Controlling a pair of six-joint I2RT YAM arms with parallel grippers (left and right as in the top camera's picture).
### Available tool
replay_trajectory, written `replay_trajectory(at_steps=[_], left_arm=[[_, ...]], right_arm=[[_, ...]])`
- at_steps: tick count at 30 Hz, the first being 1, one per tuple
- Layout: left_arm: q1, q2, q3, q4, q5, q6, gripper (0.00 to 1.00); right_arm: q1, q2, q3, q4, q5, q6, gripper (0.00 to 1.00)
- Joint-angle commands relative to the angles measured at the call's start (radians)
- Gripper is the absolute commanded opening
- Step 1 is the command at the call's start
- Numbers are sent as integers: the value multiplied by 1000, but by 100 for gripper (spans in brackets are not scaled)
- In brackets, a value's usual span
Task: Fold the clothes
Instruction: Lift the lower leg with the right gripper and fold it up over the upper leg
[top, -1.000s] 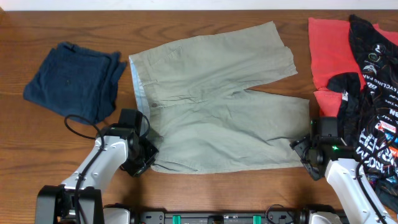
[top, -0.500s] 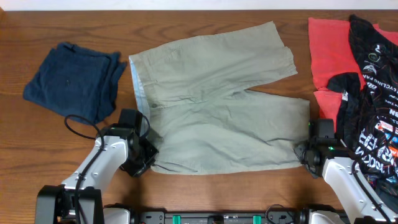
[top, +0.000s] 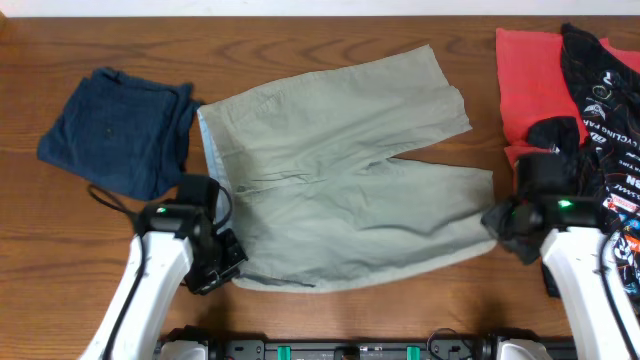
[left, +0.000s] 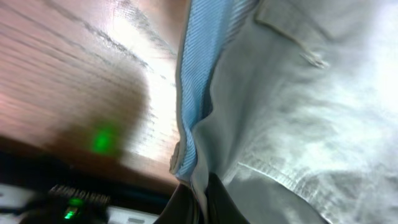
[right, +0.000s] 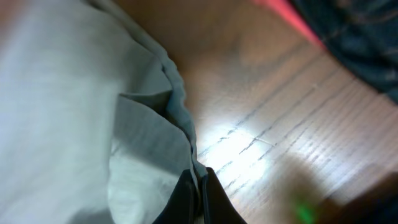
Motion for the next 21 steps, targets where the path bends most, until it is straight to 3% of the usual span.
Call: replay_trajectory(at_steps=[1, 12, 21], left_arm=[[-1, -85, 76, -67, -6, 90, 6], [-2, -285, 259, -289, 42, 123, 6], [-1, -312, 290, -204, 69, 106, 6]], right_arm=[[-38, -65, 127, -77, 14, -93, 1], [-100, -257, 336, -239, 39, -270, 1], [-98, -237, 415, -130, -5, -444, 1]])
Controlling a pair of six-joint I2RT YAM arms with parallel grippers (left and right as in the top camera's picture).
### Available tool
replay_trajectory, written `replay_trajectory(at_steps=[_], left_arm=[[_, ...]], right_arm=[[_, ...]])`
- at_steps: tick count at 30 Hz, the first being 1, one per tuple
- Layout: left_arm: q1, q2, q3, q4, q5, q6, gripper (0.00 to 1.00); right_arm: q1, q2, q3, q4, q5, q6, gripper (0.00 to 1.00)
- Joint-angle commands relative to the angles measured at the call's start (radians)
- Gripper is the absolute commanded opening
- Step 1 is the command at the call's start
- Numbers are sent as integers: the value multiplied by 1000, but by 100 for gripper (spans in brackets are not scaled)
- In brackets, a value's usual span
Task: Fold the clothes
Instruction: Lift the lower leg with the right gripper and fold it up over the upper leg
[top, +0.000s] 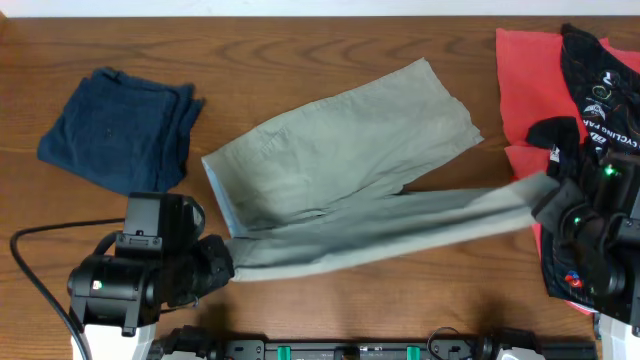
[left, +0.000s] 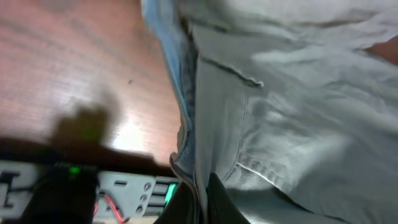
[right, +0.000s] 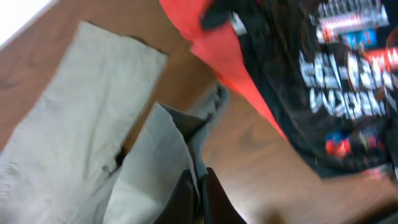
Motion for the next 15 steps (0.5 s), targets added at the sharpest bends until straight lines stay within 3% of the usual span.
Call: replay_trajectory(at_steps=[1, 6, 15], left_arm=[[0, 8, 22, 55, -40, -20, 6], [1, 35, 22, 177, -183, -153, 6], [1, 213, 22, 345, -344, -261, 6]], right_arm=[[-18, 43, 24, 67, -22, -119, 1], [-18, 158, 24, 184, -116, -164, 1], [51, 400, 24, 480, -204, -186, 1]])
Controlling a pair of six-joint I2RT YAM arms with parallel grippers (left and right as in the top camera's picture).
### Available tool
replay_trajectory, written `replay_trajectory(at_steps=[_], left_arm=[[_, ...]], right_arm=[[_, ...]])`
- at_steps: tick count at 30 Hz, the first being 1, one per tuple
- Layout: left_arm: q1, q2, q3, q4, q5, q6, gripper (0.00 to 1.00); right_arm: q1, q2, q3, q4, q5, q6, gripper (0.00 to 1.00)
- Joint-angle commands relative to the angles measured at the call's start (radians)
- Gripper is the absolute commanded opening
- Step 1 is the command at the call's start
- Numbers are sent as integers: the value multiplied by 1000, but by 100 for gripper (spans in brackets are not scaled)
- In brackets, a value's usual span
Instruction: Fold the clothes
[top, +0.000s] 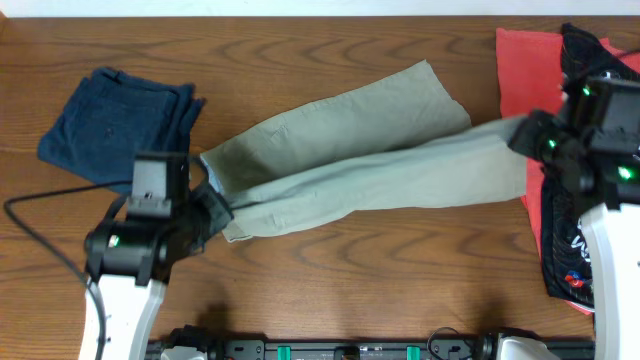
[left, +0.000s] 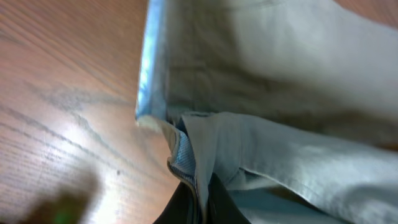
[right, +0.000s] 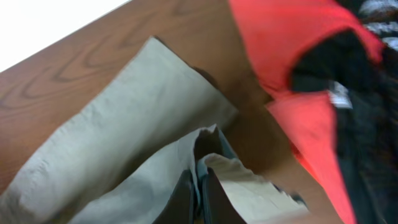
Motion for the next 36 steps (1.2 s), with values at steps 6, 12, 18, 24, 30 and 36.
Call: replay_trajectory(at_steps=[6, 12, 18, 24, 30, 36], left_arm=[[4, 203, 19, 128, -210, -106, 6], [10, 346, 19, 267, -238, -110, 6], [45, 463, 19, 374, -242, -117, 6], [92, 560, 19, 530, -241, -117, 17], [166, 587, 19, 539, -180, -138, 77], [201, 587, 19, 387, -92, -113, 83]], right_arm=[[85, 161, 19, 250, 1, -32, 1], [148, 291, 19, 391, 2, -33, 1], [193, 409, 19, 541, 2, -33, 1], [217, 547, 19, 743, 2, -32, 22], [200, 620, 19, 780, 5, -17, 99], [181, 618, 19, 594, 5, -18, 99]])
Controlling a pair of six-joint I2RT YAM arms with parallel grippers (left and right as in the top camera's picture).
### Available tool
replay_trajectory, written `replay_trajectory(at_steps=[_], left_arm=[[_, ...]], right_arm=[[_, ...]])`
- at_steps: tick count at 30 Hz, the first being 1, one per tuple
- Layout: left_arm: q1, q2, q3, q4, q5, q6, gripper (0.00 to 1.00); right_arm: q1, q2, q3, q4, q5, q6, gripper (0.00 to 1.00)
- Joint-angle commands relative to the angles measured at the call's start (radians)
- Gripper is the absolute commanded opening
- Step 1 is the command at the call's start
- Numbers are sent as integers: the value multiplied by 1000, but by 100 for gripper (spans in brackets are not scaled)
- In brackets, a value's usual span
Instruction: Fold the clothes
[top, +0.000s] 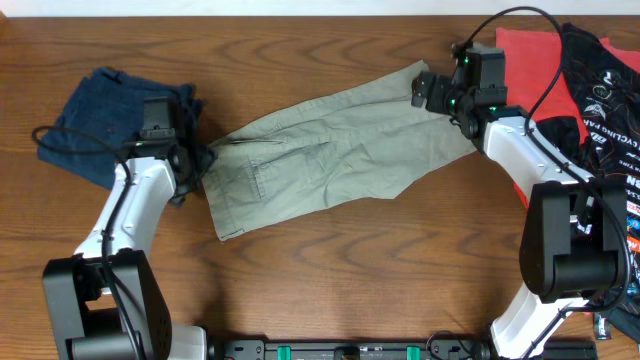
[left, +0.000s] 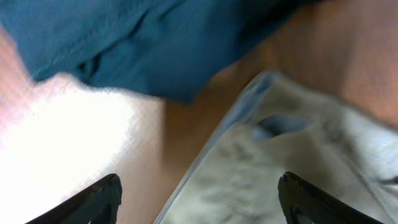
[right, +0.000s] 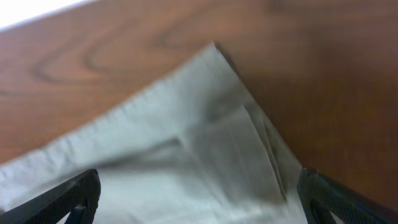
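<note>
The grey-green shorts lie folded in half lengthwise, slanting across the middle of the table. My left gripper is open at their waistband end, with the blue-lined waistband just ahead between its fingers. At the leg-hem end my right gripper is also open. The doubled hem corner lies flat ahead of its fingertips. Neither gripper holds cloth.
A folded dark blue garment lies at the left, close to my left gripper, and shows in the left wrist view. A red garment and a black printed garment are piled at the right edge.
Both grippers were shut on the shorts' near half, held raised over the far half. Now that half lies on the far half, both grippers are open, and both stand farther back.
The shorts lay spread flat, my left gripper shut on the near waist corner and my right on the near leg hem. Then that edge was off the table, then over the far leg. Now the shorts lie folded in half and released.
</note>
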Motion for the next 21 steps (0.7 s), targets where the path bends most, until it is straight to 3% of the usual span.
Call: replay_trajectory(at_steps=[1, 4, 7, 12, 14, 16, 18, 21], left_arm=[[4, 5, 15, -45, 81, 37, 87], [2, 5, 11, -53, 159, 136, 97], [2, 5, 2, -63, 180, 175, 99], [1, 11, -14, -77, 194, 188, 96], [0, 13, -19, -78, 244, 215, 82], [-4, 13, -22, -79, 291, 251, 75], [-15, 13, -26, -79, 303, 277, 69], [-40, 13, -35, -73, 302, 307, 68]], right_arm=[[-19, -5, 13, -76, 10, 2, 99], [-17, -5, 13, -164, 5, 2, 99], [-17, -9, 13, -222, -27, -10, 99], [-15, -26, 13, -269, -156, -113, 71], [-13, -26, 13, -289, -179, -113, 49], [-6, -25, 13, -314, -216, -121, 32], [9, -25, 13, -348, -225, -156, 23], [29, -21, 11, -393, -163, -177, 21]])
